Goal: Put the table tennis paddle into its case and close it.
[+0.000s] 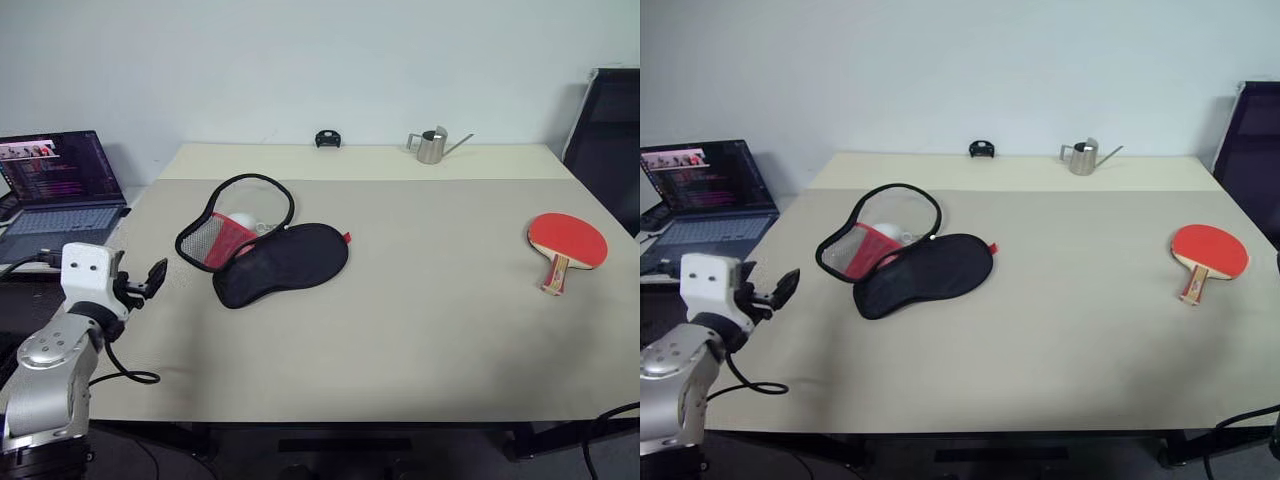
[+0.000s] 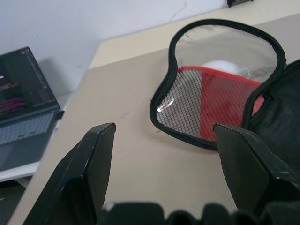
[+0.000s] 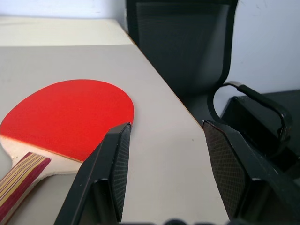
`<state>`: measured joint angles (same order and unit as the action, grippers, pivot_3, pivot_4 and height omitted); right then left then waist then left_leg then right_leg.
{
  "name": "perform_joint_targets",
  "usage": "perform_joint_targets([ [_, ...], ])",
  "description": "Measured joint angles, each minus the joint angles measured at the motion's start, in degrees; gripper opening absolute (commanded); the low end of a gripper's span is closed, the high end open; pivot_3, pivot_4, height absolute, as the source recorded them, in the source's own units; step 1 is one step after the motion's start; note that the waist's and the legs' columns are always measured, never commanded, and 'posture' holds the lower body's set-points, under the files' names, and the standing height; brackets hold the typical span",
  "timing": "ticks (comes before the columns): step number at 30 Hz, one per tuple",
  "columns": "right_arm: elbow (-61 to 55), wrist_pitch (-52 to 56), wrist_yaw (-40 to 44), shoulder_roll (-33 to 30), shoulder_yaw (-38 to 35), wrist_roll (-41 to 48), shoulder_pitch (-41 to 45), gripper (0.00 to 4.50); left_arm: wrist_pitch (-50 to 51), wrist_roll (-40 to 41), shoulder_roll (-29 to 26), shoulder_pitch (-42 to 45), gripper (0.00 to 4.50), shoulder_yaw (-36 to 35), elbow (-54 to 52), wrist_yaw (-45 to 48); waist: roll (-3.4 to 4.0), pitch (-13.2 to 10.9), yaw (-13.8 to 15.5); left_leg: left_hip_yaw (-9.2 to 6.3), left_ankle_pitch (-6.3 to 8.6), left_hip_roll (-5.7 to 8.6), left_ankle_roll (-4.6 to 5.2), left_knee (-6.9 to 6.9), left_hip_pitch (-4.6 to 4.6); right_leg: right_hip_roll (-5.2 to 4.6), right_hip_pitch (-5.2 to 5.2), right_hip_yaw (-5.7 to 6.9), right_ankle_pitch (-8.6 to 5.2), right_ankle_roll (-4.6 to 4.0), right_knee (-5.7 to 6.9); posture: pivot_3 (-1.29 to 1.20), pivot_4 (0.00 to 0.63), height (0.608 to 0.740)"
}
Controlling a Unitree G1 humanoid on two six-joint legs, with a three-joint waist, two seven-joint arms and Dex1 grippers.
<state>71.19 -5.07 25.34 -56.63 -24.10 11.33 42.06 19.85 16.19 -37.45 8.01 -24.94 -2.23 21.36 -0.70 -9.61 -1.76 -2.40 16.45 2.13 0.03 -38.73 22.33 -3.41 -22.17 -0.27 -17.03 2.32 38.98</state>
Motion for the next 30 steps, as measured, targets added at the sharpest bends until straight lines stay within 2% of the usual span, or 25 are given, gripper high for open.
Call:
perform_joint_targets([
  [16,-0.9,0.2,4.7,0.0,2.4,-1.1,2.5,2.65,-4.7,-0.7,1.1,0.7,3.63,0.5,7.2,2.3,0.00,0.0,0.1,0.08,0.00,-0.01,0.00,0.01,-0.07,0.01,0.00,-0.09,0.00,0.00,0.01,0.00,0.150,0.740],
  [22,-3.2,0.1,6.4,2.7,2.4,-0.3,2.4,2.65,-7.1,0.8,-1.4,1.4,3.63,-1.9,10.2,5.9,0.00,0.0,-0.1,0.14,0.01,-0.07,0.00,0.03,-0.13,0.05,0.00,-0.15,0.00,0.00,0.02,0.00,0.150,0.740],
  [30,-13.9,2.8,11.0,5.1,2.3,3.2,-2.8,2.65,-10.3,1.1,-3.4,4.1,3.63,-1.8,19.0,10.3,0.00,0.0,0.1,0.12,0.01,-0.07,0.01,0.03,-0.13,0.04,-0.01,-0.13,0.01,0.01,0.03,0.00,0.150,0.740],
])
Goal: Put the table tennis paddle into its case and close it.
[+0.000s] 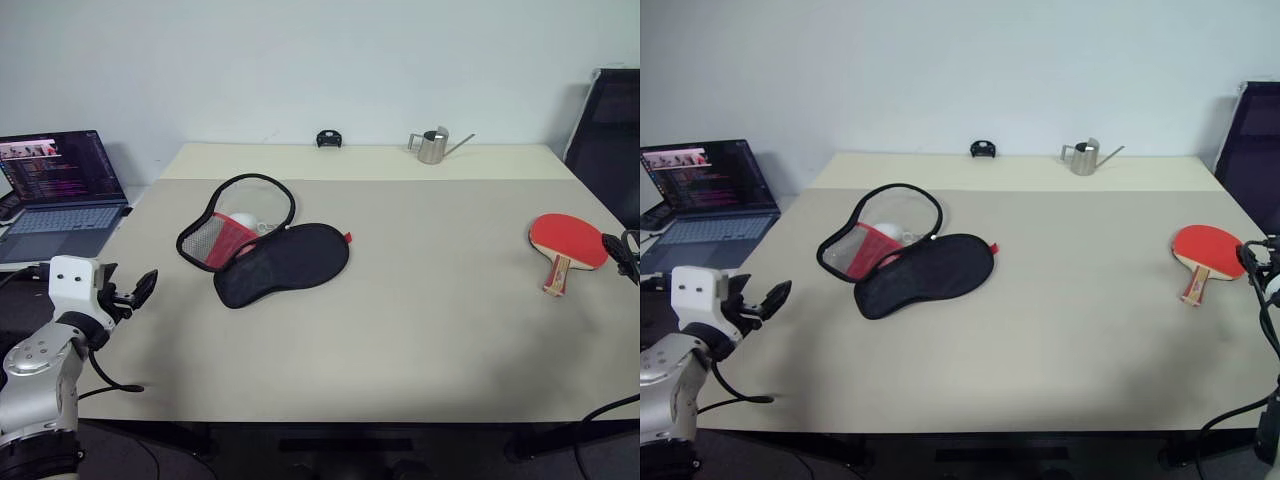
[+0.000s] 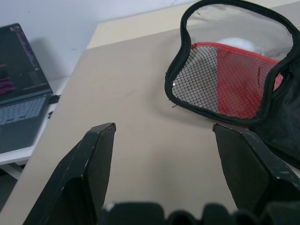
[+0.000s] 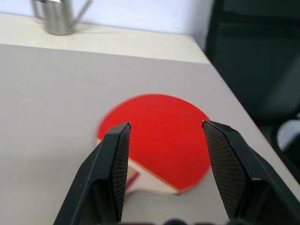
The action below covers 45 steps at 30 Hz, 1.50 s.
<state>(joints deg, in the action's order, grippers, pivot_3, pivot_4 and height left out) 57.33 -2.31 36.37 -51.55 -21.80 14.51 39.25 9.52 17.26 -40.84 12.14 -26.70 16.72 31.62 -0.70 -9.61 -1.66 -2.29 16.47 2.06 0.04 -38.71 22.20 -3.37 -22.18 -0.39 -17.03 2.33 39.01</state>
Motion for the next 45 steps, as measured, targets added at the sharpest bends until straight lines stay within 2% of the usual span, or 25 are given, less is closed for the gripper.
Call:
perform_joint_targets([
  [6,-13.1,6.6,2.7,2.5,-0.7,4.3,-5.2,2.65,-1.6,-0.5,-1.4,5.0,3.63,2.2,5.5,4.1,0.00,0.0,0.0,-0.02,0.00,0.00,0.00,0.01,0.00,0.00,-0.01,0.01,0.00,0.00,0.00,0.00,0.150,0.740],
  [11,-32.3,19.6,7.3,4.5,-0.3,11.2,-12.9,2.65,-2.2,-0.5,-1.9,7.4,3.63,4.1,9.6,8.7,0.01,0.0,0.0,-0.03,0.01,-0.02,0.00,0.01,0.04,0.00,-0.08,0.00,0.00,0.01,0.02,0.00,0.150,0.740],
  [16,-46.2,28.7,9.8,4.6,0.5,16.2,-16.1,2.65,-2.2,-0.6,-3.0,8.4,3.63,5.9,12.4,13.0,0.01,0.0,0.0,-0.06,0.01,-0.02,0.01,0.00,0.04,0.00,-0.07,0.02,0.01,0.01,0.02,0.00,0.150,0.740],
  [20,-58.2,37.7,13.3,4.1,2.0,22.6,-18.8,2.65,-0.3,-0.3,-4.6,8.4,3.63,6.8,13.4,17.9,0.01,0.0,0.0,-0.11,0.02,-0.05,0.02,0.01,0.08,0.02,-0.10,0.05,0.00,0.01,0.00,0.00,0.150,0.740],
  [23,-65.9,42.9,14.9,3.6,3.2,26.7,-19.0,2.65,4.9,2.6,-5.6,7.8,3.63,6.8,12.8,22.7,0.00,0.0,0.0,-0.15,0.02,-0.05,0.02,0.00,0.12,0.01,-0.10,0.07,0.00,0.01,-0.02,0.00,0.150,0.740],
  [31,-69.8,46.3,14.3,3.8,4.5,28.4,-19.0,2.65,14.1,5.4,-6.8,4.8,3.63,8.4,7.8,29.3,-0.03,0.0,0.2,-0.26,0.02,-0.05,0.03,-0.01,0.17,0.00,-0.11,0.16,0.00,0.00,-0.04,0.00,0.150,0.740],
  [35,-70.0,46.6,14.1,4.1,5.0,28.4,-19.0,2.69,17.0,5.4,-6.2,4.9,4.45,9.2,7.5,28.6,-0.03,0.0,0.2,-0.26,0.02,-0.05,0.03,-0.01,0.18,0.00,-0.11,0.16,0.00,0.00,-0.04,0.00,0.150,0.740],
  [41,-70.1,46.6,13.6,4.4,5.1,28.4,-18.5,2.69,19.0,5.4,-3.3,6.4,4.45,12.5,3.8,27.5,-0.04,0.0,0.3,-0.28,0.02,-0.05,0.02,-0.02,0.22,0.00,-0.13,0.18,0.00,0.00,-0.04,0.00,0.150,0.740],
  [45,-70.3,46.6,13.5,4.4,5.1,28.4,-18.8,2.69,15.3,3.1,-3.3,6.3,4.45,15.0,0.5,27.5,-0.04,0.0,0.3,-0.27,0.02,-0.04,0.02,-0.01,0.23,0.00,-0.14,0.17,0.00,0.01,-0.06,0.00,0.150,0.740],
])
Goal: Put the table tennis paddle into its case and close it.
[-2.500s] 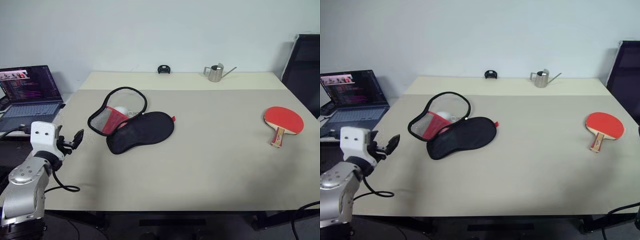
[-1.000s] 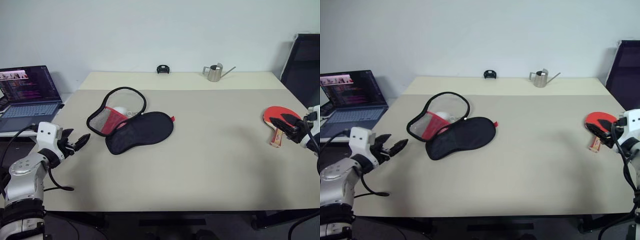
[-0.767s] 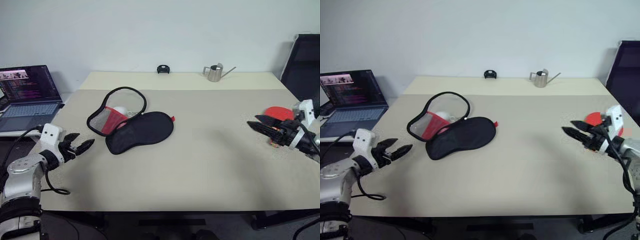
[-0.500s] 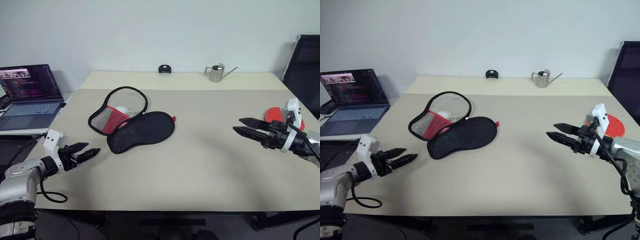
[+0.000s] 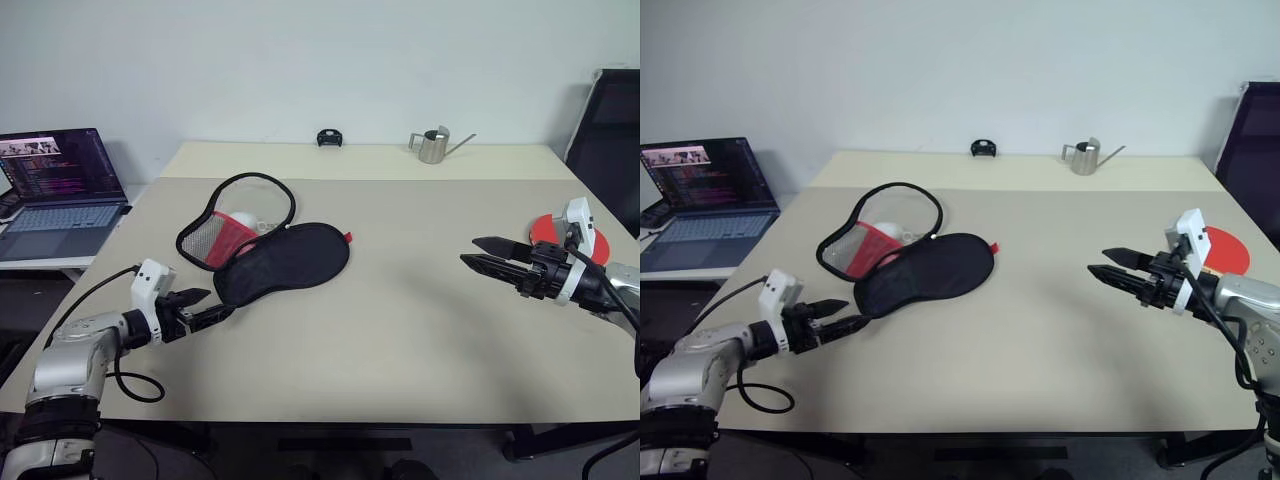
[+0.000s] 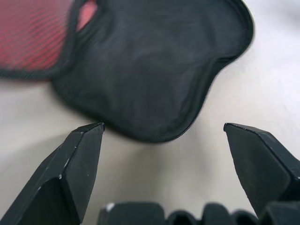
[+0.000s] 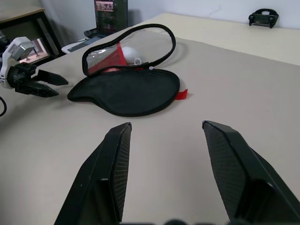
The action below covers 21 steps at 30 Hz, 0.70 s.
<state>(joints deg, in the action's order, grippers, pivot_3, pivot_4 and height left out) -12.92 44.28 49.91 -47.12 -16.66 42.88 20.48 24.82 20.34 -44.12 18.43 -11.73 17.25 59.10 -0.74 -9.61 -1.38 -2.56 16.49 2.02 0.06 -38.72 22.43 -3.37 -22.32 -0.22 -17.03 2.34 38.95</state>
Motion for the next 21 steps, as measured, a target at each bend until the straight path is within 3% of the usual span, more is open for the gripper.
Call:
perform_joint_targets([
  [11,-0.5,-0.1,-0.5,0.2,0.0,-0.1,-1.3,2.69,-10.2,-7.4,1.8,3.6,4.45,7.8,-2.3,-2.9,0.00,0.0,0.1,-0.01,0.00,0.02,0.00,-0.01,0.01,0.00,0.01,0.02,0.00,0.00,0.00,0.00,0.150,0.740],
  [21,-0.4,-0.2,-1.5,1.0,0.0,-0.2,-1.3,2.69,-19.9,-16.5,3.1,9.7,4.45,14.9,4.6,-4.9,-0.02,0.0,0.1,-0.04,0.00,0.05,0.01,-0.03,0.04,0.01,0.01,0.08,0.00,0.00,0.01,0.00,0.150,0.740],
])
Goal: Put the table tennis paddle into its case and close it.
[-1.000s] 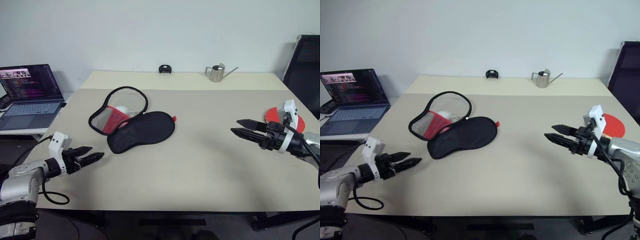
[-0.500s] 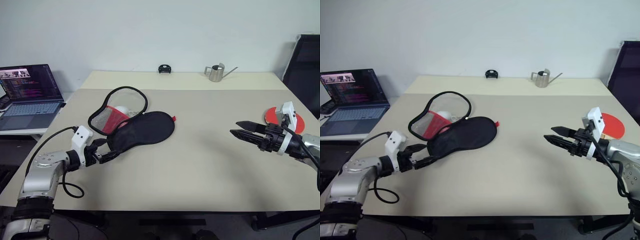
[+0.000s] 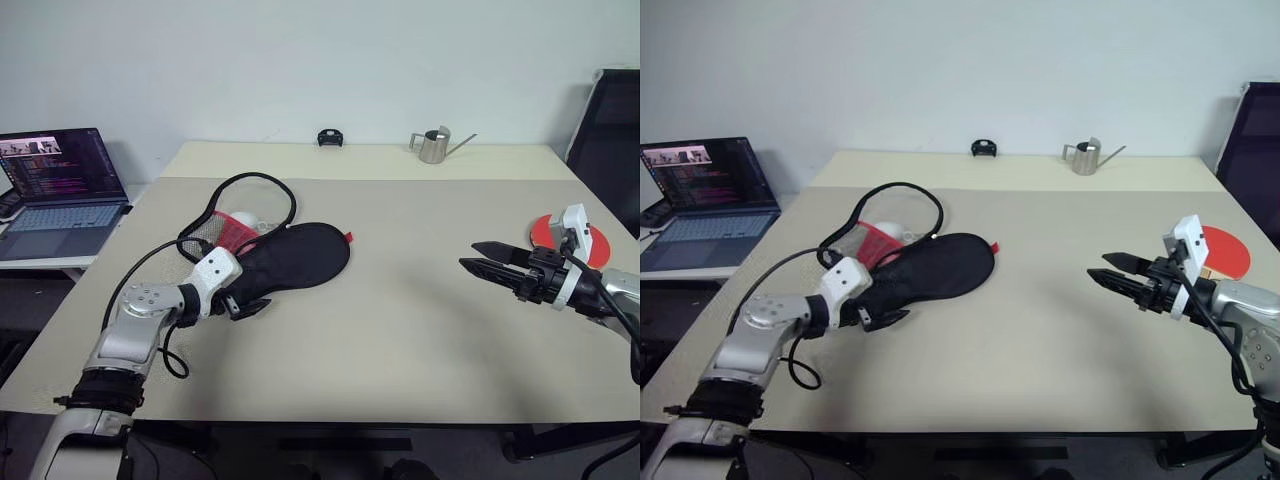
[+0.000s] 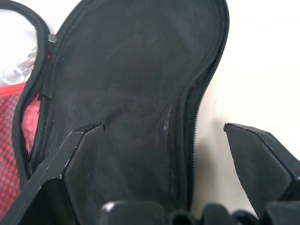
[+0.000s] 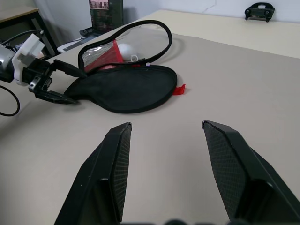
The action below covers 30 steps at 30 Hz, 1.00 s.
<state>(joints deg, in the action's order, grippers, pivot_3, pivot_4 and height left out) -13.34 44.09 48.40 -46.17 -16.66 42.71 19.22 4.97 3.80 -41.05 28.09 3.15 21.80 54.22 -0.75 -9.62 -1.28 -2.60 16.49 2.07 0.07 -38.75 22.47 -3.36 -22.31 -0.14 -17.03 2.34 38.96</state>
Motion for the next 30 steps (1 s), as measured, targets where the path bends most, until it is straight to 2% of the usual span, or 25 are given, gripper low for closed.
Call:
perform_joint_targets([
  [9,0.0,0.0,-0.8,0.0,0.0,0.0,0.0,2.69,-4.4,-2.5,1.5,2.1,4.45,2.3,4.7,0.5,0.02,0.0,0.3,-0.10,-0.01,0.04,0.01,-0.04,-0.01,-0.03,0.06,0.11,0.00,0.00,0.01,0.00,0.150,0.740],
  [12,0.0,0.0,-1.1,0.0,-0.1,0.0,0.0,2.69,-5.9,-2.8,1.9,2.6,3.85,3.1,5.6,0.7,0.04,0.0,0.7,-0.12,-0.01,0.05,0.01,-0.06,-0.01,-0.03,0.08,0.14,0.00,0.00,0.02,0.00,0.150,0.740],
  [20,0.0,0.0,-2.0,0.0,-0.6,0.1,0.0,2.69,-11.1,-5.1,1.8,2.6,0.95,5.9,7.1,2.2,0.17,0.2,1.2,-0.20,-0.02,0.05,0.01,-0.05,-0.16,-0.03,0.22,0.21,0.02,-0.02,0.09,0.00,0.150,0.740],
  [23,0.0,0.0,-2.3,0.1,-1.1,0.1,0.0,2.69,-11.4,-5.1,2.2,2.7,0.02,6.1,8.0,2.1,0.17,0.2,1.1,-0.25,-0.03,0.02,0.03,-0.05,-0.36,0.00,0.39,0.29,0.06,-0.09,0.10,0.00,0.150,0.740],
  [30,0.0,0.0,-2.6,0.2,-1.5,0.1,0.0,2.69,-7.9,-5.3,3.1,2.6,0.02,5.7,6.5,1.2,0.19,0.2,1.1,-0.33,-0.03,-0.03,0.03,-0.04,-0.61,0.05,0.68,0.37,0.06,-0.10,0.07,0.00,0.150,0.740],
])
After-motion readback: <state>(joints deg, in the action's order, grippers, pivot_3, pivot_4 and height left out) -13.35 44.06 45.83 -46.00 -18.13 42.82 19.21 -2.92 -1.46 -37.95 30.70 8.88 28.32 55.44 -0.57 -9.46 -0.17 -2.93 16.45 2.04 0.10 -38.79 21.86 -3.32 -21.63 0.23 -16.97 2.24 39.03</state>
